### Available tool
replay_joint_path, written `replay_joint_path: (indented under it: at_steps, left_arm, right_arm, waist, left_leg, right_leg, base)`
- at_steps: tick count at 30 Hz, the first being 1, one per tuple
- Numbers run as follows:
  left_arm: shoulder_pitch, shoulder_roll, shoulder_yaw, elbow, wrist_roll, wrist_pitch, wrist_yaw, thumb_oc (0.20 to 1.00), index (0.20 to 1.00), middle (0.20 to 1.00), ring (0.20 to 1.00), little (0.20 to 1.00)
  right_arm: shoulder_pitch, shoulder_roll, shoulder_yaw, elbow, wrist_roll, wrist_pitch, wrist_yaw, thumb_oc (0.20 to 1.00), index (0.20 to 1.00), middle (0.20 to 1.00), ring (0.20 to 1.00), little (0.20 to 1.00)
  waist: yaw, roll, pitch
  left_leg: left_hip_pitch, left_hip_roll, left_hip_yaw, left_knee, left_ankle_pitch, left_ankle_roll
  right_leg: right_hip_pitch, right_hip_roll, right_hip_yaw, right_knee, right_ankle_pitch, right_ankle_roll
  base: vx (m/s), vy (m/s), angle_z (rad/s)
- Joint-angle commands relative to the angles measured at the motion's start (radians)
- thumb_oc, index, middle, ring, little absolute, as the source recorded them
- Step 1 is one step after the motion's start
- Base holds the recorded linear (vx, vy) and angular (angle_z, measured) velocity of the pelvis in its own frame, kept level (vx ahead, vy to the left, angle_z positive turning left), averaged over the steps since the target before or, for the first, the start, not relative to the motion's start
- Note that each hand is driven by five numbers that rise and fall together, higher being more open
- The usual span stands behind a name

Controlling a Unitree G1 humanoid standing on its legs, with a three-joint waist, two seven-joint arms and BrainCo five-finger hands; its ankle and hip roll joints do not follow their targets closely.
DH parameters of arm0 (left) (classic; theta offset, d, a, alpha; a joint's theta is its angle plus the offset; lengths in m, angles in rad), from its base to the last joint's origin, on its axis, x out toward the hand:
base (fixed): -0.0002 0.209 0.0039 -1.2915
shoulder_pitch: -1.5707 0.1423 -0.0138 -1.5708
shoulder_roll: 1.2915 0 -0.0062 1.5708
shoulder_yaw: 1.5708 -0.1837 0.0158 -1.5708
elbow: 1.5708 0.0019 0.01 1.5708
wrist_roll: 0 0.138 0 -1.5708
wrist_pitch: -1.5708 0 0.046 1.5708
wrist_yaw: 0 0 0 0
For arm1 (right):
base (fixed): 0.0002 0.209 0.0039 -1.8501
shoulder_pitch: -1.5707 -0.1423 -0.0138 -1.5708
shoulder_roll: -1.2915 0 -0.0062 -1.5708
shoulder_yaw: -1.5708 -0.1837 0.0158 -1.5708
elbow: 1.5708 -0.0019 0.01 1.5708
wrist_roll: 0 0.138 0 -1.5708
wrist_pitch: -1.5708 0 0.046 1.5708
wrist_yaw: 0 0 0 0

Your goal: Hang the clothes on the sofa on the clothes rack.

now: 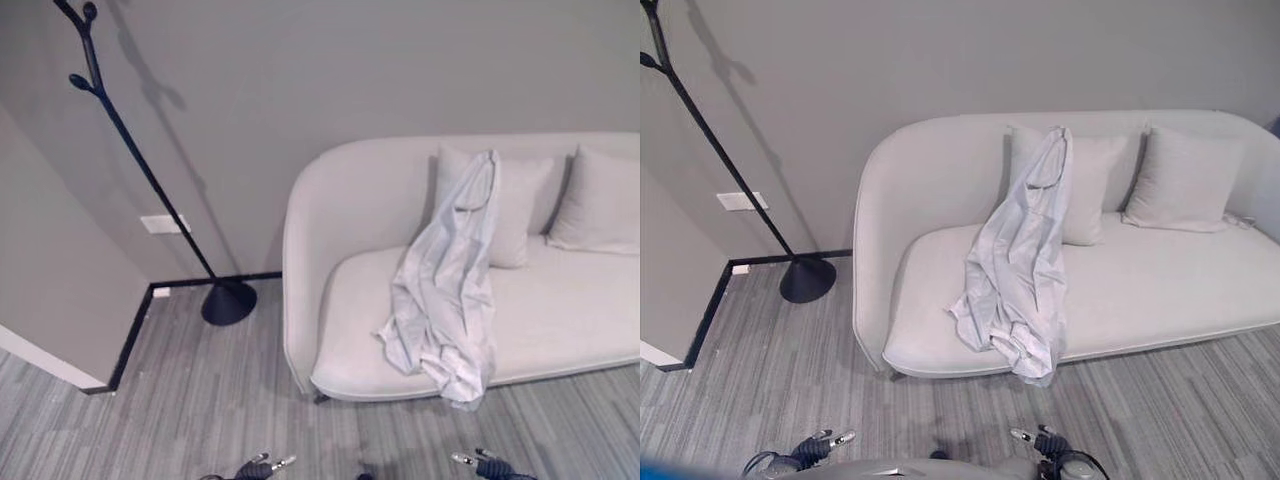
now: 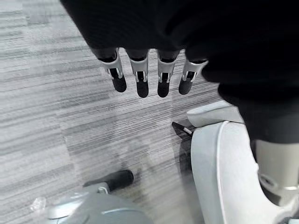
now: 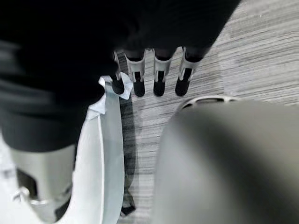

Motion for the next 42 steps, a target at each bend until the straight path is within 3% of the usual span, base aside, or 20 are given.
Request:
replay_joint_path:
  at_steps: [1,3,6,9,11,13,14,20,22,28,31,33,35,36,38,39,42]
  left_arm:
    - [-0.049,0.006,0.037,-0.024,0.011,-0.026,0.012,1.000,1.000,1.000,1.000,1.000]
    - [-0.052,0.002,0.038,-0.024,0.011,-0.030,0.014,1.000,1.000,1.000,1.000,1.000]
    - [-0.052,-0.005,0.044,-0.020,0.013,-0.032,0.014,1.000,1.000,1.000,1.000,1.000]
    - [-0.040,-0.012,0.047,-0.010,0.034,-0.030,0.010,1.000,1.000,1.000,1.000,1.000]
    - [-0.027,-0.022,0.048,-0.009,0.032,-0.031,0.010,1.000,1.000,1.000,1.000,1.000]
    - [-0.027,-0.022,0.048,-0.009,0.032,-0.031,0.010,1.000,1.000,1.000,1.000,1.000]
    - [-0.018,-0.035,0.036,-0.013,0.026,-0.031,0.014,1.000,1.000,1.000,1.000,1.000]
    - [-0.018,-0.050,0.020,-0.029,0.014,-0.030,0.013,1.000,1.000,1.000,1.000,1.000]
    - [-0.017,-0.053,0.017,-0.036,0.010,-0.029,0.012,1.000,1.000,1.000,1.000,1.000]
    - [-0.006,-0.053,0.025,-0.038,-0.002,-0.028,0.009,1.000,1.000,1.000,1.000,1.000]
    - [-0.006,-0.051,0.023,-0.043,-0.006,-0.023,0.004,1.000,1.000,1.000,1.000,1.000]
    - [-0.013,-0.049,0.023,-0.061,-0.025,-0.018,0.007,1.000,1.000,1.000,1.000,1.000]
    - [-0.012,-0.051,0.024,-0.062,-0.022,-0.018,0.009,1.000,1.000,1.000,1.000,1.000]
    - [-0.014,-0.053,0.026,-0.061,-0.026,-0.019,0.013,1.000,1.000,1.000,1.000,1.000]
    - [-0.027,-0.056,0.019,-0.061,-0.019,-0.026,0.026,1.000,1.000,1.000,1.000,1.000]
    - [-0.031,-0.053,0.013,-0.064,-0.019,-0.030,0.031,1.000,1.000,1.000,1.000,1.000]
    - [-0.033,-0.052,0.007,-0.068,-0.015,-0.034,0.034,1.000,1.000,1.000,1.000,1.000]
  right_arm:
    - [-0.033,-0.037,-0.004,-0.029,0.012,-0.011,-0.007,1.000,1.000,1.000,1.000,1.000]
    - [-0.032,-0.036,-0.007,-0.030,0.011,-0.010,-0.008,1.000,1.000,1.000,1.000,1.000]
    - [-0.036,-0.034,-0.010,-0.020,0.004,-0.004,-0.002,1.000,1.000,1.000,1.000,1.000]
    - [-0.018,-0.033,-0.005,-0.020,-0.011,-0.003,0.008,1.000,1.000,1.000,1.000,1.000]
    - [-0.013,-0.041,0.006,-0.020,-0.020,-0.004,0.012,1.000,1.000,1.000,1.000,1.000]
    - [-0.013,-0.041,0.006,-0.019,-0.020,-0.004,0.012,1.000,1.000,1.000,1.000,1.000]
    - [-0.012,-0.057,0.014,-0.025,-0.021,-0.010,0.011,1.000,1.000,1.000,1.000,1.000]
    - [-0.014,-0.077,0.019,-0.027,-0.008,-0.021,0.006,1.000,1.000,1.000,1.000,1.000]
    - [-0.010,-0.087,0.019,-0.028,0.000,-0.026,0.003,1.000,1.000,1.000,1.000,1.000]
    - [-0.006,-0.089,0.029,-0.034,-0.004,-0.029,0.005,1.000,1.000,1.000,1.000,1.000]
    - [-0.004,-0.089,0.032,-0.041,-0.006,-0.029,0.004,1.000,1.000,1.000,1.000,1.000]
    - [-0.003,-0.094,0.037,-0.054,-0.002,-0.028,-0.002,1.000,1.000,1.000,1.000,1.000]
    - [-0.004,-0.094,0.038,-0.051,-0.003,-0.028,-0.003,1.000,1.000,1.000,1.000,1.000]
    - [-0.004,-0.095,0.039,-0.048,0.000,-0.027,-0.004,1.000,1.000,1.000,1.000,1.000]
    - [-0.010,-0.103,0.029,-0.053,0.009,-0.032,-0.013,1.000,1.000,1.000,1.000,1.000]
    - [-0.011,-0.107,0.028,-0.056,0.011,-0.037,-0.019,1.000,1.000,1.000,1.000,1.000]
    - [-0.030,-0.110,0.040,-0.059,-0.024,-0.038,-0.029,1.000,1.000,1.000,1.000,1.000]
  waist:
    - [-0.023,-0.031,0.061]
    - [-0.037,-0.038,0.068]
    - [-0.042,-0.035,0.076]
    - [-0.047,-0.054,0.052]
    - [-0.040,-0.046,0.030]
    - [-0.041,-0.045,0.030]
    - [-0.038,-0.026,0.015]
    - [-0.034,0.000,0.001]
    - [-0.031,0.010,-0.002]
    - [-0.024,0.018,-0.005]
    - [-0.023,0.013,0.007]
    - [-0.020,-0.008,0.043]
    - [-0.022,-0.011,0.048]
    - [-0.020,-0.011,0.055]
    - [-0.013,-0.022,0.064]
    - [-0.007,-0.019,0.070]
    - [0.002,0.004,0.059]
  left_leg:
    - [0.048,0.113,0.002,0.005,-0.070,-0.108]
    - [0.080,0.111,-0.020,0.005,-0.094,-0.115]
    - [0.127,0.126,-0.043,0.005,-0.123,-0.132]
    - [0.169,0.135,-0.073,0.005,-0.149,-0.147]
    - [0.174,0.182,-0.081,0.005,-0.148,-0.171]
    - [0.174,0.184,-0.082,0.005,-0.149,-0.171]
    - [0.171,0.247,-0.089,0.005,-0.126,-0.203]
    - [0.156,0.307,-0.103,0.020,-0.073,-0.236]
    - [0.145,0.335,-0.118,0.058,-0.032,-0.255]
    - [0.135,0.357,-0.138,0.129,0.025,-0.272]
    - [0.089,0.352,-0.154,0.245,0.082,-0.283]
    - [0.004,0.340,-0.136,0.413,0.118,-0.273]
    - [-0.006,0.348,-0.112,0.433,0.106,-0.269]
    - [-0.014,0.349,-0.094,0.424,0.090,-0.265]
    - [-0.080,0.303,-0.062,0.259,-0.020,-0.246]
    - [-0.129,0.291,-0.064,0.202,0.010,-0.244]
    - [-0.079,0.283,-0.089,0.056,0.031,-0.240]
  right_leg:
    - [0.043,0.038,0.029,-0.127,0.187,0.006]
    - [0.013,0.043,0.083,-0.211,0.237,0.026]
    - [-0.025,0.030,0.098,-0.263,0.283,0.051]
    - [-0.003,0.022,0.098,-0.263,0.313,0.051]
    - [0.025,0.047,0.073,-0.263,0.296,0.039]
    - [0.026,0.048,0.072,-0.263,0.295,0.039]
    - [0.049,0.090,0.047,-0.262,0.253,0.013]
    - [0.081,0.141,0.026,-0.263,0.195,-0.019]
    - [0.104,0.172,0.019,-0.263,0.161,-0.043]
    - [0.144,0.205,0.006,-0.263,0.119,-0.070]
    - [0.173,0.217,-0.004,-0.263,0.094,-0.091]
    - [0.212,0.212,-0.019,-0.263,0.074,-0.112]
    - [0.224,0.217,-0.024,-0.263,0.065,-0.116]
    - [0.232,0.217,-0.024,-0.263,0.059,-0.114]
    - [0.218,0.190,-0.023,-0.263,0.059,-0.089]
    - [0.214,0.191,-0.020,-0.263,0.057,-0.084]
    - [0.206,0.209,0.008,-0.263,0.055,-0.077]
  base:
    - [0.23,-0.118,0.14]
    - [0.26,-0.119,0.29]
    - [0.23,-0.143,0.29]
    - [0.27,-0.244,0.41]
    - [0.25,-0.343,0.68]
    - [0.12,-0.248,0.31]
    - [0.14,-0.362,0.04]
    - [0.08,-0.208,0.05]
    - [0.07,-0.161,-0.06]
    - [0.06,-0.119,0.08]
    - [0.04,-0.100,0.00]
    - [0.02,-0.148,0.07]
    - [0.04,-0.079,0.22]
    - [0.04,-0.003,0.12]
    - [0.10,0.057,0.10]
    - [0.10,0.104,0.86]
    - [0.09,0.095,0.11]
